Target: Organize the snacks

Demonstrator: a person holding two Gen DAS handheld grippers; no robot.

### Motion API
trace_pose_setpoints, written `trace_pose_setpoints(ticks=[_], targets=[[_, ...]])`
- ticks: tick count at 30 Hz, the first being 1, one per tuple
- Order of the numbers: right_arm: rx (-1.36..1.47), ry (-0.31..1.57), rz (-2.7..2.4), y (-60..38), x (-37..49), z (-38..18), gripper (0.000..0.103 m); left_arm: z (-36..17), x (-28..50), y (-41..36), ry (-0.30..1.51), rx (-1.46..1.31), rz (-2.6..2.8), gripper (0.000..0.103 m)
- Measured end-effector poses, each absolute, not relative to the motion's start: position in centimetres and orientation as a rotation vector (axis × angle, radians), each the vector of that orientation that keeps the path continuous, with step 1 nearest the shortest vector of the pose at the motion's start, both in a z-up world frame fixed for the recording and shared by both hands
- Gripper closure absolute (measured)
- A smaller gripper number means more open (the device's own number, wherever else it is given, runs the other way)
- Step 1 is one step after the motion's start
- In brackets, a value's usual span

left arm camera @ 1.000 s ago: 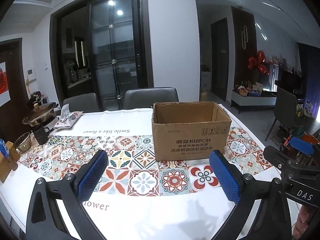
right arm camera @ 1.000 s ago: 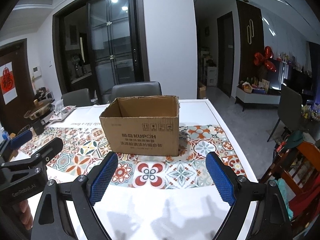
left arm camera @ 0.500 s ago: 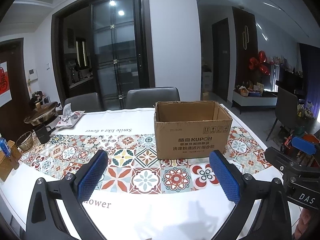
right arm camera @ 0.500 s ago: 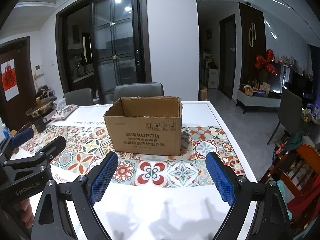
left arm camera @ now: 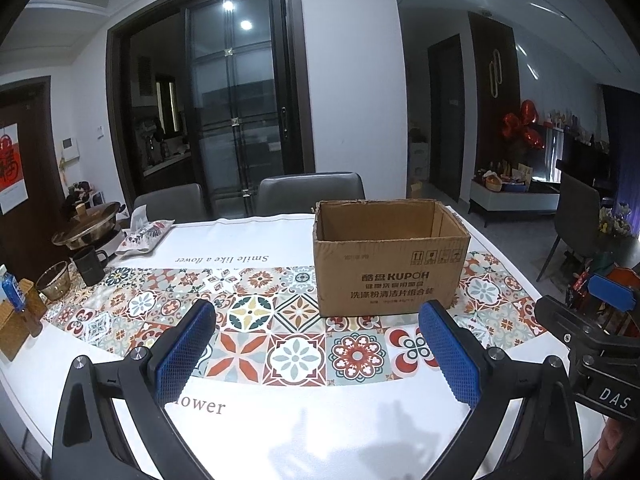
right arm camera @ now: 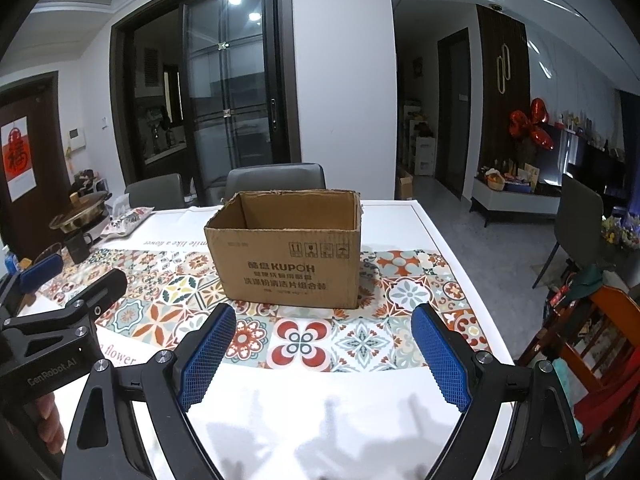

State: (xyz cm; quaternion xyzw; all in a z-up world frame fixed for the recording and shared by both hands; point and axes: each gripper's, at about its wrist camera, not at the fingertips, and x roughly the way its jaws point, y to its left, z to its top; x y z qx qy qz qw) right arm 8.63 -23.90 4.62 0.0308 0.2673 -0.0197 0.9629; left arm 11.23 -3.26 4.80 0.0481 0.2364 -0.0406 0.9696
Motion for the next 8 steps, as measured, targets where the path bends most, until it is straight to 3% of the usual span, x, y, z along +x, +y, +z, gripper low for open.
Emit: trace_pose_setpoints(ticks=[8], targets=[[0.059,0.55,-0.038,-24.0,8.96,4.49,0.013,4.69,11.28,-3.28,0.48,0.097,-0.082,0.0]])
